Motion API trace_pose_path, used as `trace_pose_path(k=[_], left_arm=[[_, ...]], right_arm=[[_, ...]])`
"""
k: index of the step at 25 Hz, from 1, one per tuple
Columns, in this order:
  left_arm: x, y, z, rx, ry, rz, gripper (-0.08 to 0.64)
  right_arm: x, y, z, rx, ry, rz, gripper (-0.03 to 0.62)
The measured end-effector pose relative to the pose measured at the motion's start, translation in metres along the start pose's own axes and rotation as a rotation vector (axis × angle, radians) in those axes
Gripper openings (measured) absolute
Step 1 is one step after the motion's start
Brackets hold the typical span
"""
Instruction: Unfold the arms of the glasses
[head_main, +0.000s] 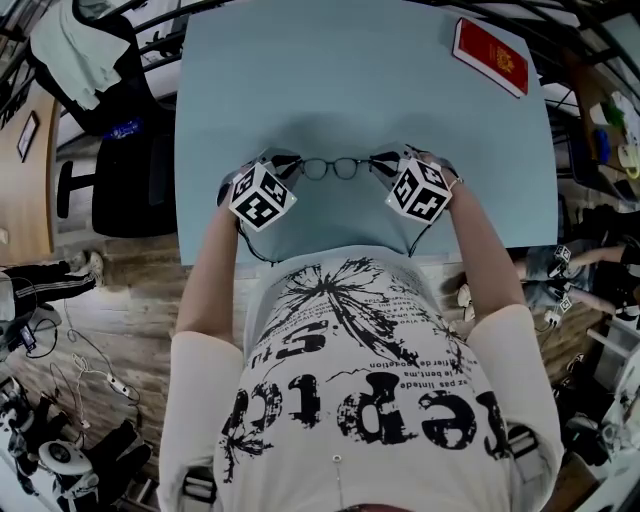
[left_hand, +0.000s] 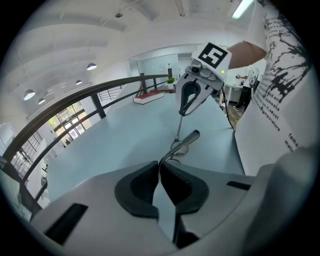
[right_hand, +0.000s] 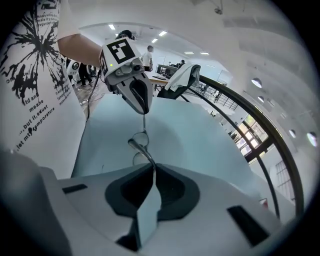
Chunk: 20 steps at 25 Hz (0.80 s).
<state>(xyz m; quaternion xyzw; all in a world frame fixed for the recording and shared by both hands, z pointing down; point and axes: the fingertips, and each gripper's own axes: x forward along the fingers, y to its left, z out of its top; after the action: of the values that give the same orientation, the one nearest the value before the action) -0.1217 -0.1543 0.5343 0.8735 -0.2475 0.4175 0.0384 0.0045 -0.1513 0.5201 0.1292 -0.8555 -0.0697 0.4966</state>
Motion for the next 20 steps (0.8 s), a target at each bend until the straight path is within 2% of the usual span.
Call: trace_pose_path(k=[11, 12, 14, 15, 18, 20], left_arm=[[0.001, -0.002, 0.003, -0.056, -0.052, 0.029, 0.026], [0.002, -0.003, 0.002, -0.06, -0.05, 0.032, 0.026], [0.003, -0.004, -0.001, -0.067, -0.047, 0.04, 0.026], [0.003, -0.005, -0.003, -0.073, -0.05, 0.041, 0.029], [0.002, -0.009, -0.005, -0.102, -0.068, 0.042, 0.121], [-0.002, -0.01, -0.006, -0.122, -0.084, 0.058, 0.137]], right_arm=[[-0.002, 0.004, 0.006, 0.07, -0.061, 0.001, 0.034], [-0.002, 0.004, 0.006, 0.084, -0.067, -0.003, 0.043], [0.0, 0.005, 0.006, 0.105, -0.075, -0.008, 0.115], [0.001, 0.007, 0.006, 0.113, -0.079, -0.011, 0.129], [0.0, 0.007, 0.005, 0.148, -0.102, -0.044, 0.158], [-0.003, 0.005, 0.003, 0.192, -0.124, -0.076, 0.158]])
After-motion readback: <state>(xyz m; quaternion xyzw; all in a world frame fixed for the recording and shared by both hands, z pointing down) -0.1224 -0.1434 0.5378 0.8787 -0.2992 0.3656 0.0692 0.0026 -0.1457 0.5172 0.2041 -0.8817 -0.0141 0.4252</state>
